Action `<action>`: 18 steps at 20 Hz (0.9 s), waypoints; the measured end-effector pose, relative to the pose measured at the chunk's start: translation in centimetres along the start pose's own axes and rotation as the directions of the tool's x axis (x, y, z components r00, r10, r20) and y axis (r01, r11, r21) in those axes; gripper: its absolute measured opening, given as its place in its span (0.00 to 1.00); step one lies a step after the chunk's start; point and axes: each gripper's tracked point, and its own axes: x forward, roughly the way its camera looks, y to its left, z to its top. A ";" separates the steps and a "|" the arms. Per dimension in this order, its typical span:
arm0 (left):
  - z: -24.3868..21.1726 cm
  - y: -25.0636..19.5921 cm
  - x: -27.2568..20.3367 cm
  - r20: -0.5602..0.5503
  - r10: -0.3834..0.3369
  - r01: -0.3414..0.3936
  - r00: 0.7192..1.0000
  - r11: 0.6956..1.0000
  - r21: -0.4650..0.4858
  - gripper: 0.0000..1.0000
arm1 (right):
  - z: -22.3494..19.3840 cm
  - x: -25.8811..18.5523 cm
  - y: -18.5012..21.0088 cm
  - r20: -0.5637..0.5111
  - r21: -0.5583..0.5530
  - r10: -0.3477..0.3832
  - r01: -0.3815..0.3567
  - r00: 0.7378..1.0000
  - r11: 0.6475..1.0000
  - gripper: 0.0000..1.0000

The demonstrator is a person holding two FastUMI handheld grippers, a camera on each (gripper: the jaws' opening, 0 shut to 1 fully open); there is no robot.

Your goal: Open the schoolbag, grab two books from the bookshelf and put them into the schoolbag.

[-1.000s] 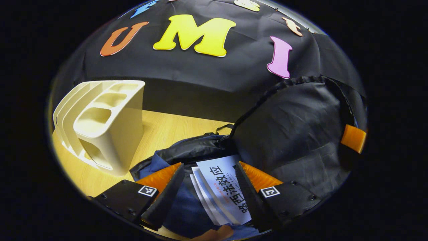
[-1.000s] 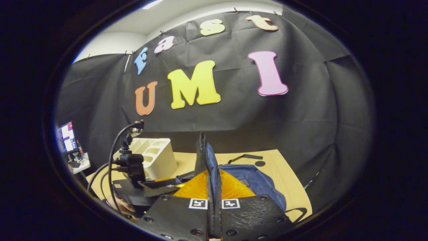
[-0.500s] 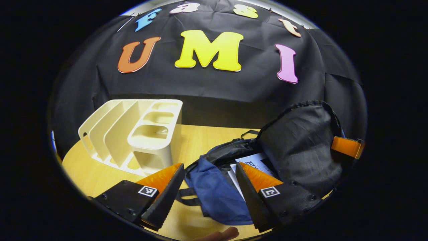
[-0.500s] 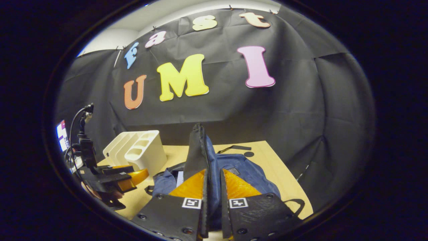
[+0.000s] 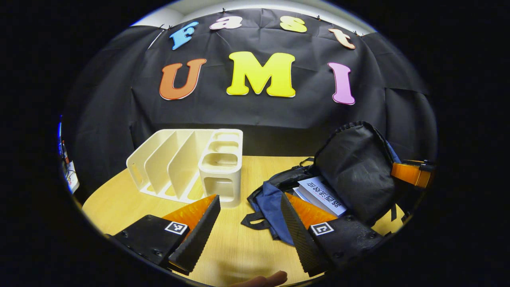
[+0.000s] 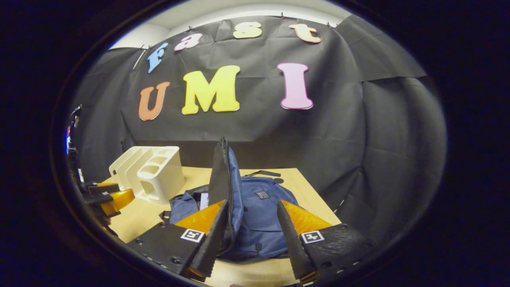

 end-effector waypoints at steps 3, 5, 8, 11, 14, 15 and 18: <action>-0.1 1.5 -3.1 0.031 0.023 -0.023 0.999 1.000 0.010 1.00 | -0.7 -2.0 1.0 0.010 -0.016 0.005 -0.004 1.000 1.000 0.78; -0.1 2.6 -5.3 0.059 0.041 -0.042 0.997 0.999 0.019 0.96 | -1.2 -3.4 1.7 0.016 -0.018 0.012 -0.012 1.000 1.000 0.79; -0.3 4.0 -8.3 0.101 0.067 -0.069 0.993 0.997 0.021 0.95 | -1.7 -5.8 2.3 0.044 -0.011 0.025 -0.025 0.999 1.000 0.83; 0.1 5.2 -11.3 0.146 0.100 -0.108 0.984 0.993 0.045 0.95 | -2.1 -8.5 1.7 0.083 0.050 0.024 -0.028 0.996 0.998 0.88; 1.0 5.0 -14.3 0.199 0.092 -0.101 0.976 0.994 0.035 0.95 | -2.7 -11.3 0.6 0.108 0.087 0.011 -0.020 0.994 0.996 0.84; 1.4 4.4 -15.1 0.219 0.072 -0.080 0.973 0.996 0.029 0.95 | -2.9 -12.4 0.3 0.124 0.086 0.004 -0.015 0.992 0.996 0.84; 2.8 3.5 -17.3 0.271 0.041 -0.057 0.962 0.997 0.052 0.95 | -2.6 -15.3 -0.4 0.175 0.081 -0.016 0.002 0.984 0.997 0.88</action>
